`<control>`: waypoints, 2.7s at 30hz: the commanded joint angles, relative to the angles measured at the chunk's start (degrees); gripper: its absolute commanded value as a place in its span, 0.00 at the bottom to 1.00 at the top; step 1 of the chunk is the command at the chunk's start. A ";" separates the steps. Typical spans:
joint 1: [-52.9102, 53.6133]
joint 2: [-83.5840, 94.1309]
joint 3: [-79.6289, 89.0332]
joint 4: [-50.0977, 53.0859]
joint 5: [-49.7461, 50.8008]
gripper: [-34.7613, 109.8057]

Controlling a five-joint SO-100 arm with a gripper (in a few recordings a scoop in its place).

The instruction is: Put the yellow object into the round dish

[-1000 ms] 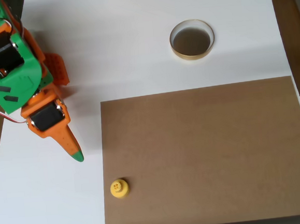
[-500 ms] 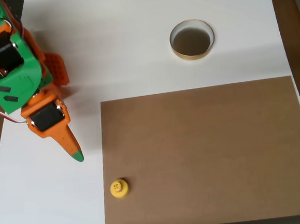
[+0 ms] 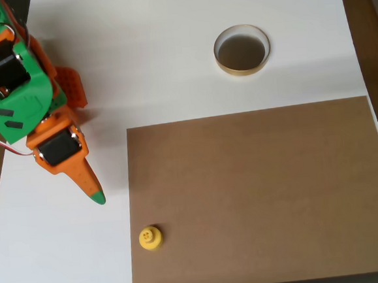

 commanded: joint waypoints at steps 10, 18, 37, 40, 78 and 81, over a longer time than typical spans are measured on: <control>0.79 1.76 -0.53 0.26 -0.70 0.28; 0.70 1.76 -0.53 0.26 -0.88 0.28; 0.70 1.76 -0.53 0.26 -0.79 0.26; 0.70 1.76 -0.53 0.26 -0.79 0.26; 0.70 1.76 -0.26 -0.18 -7.65 0.25; 0.88 1.76 -0.26 0.18 -11.34 0.27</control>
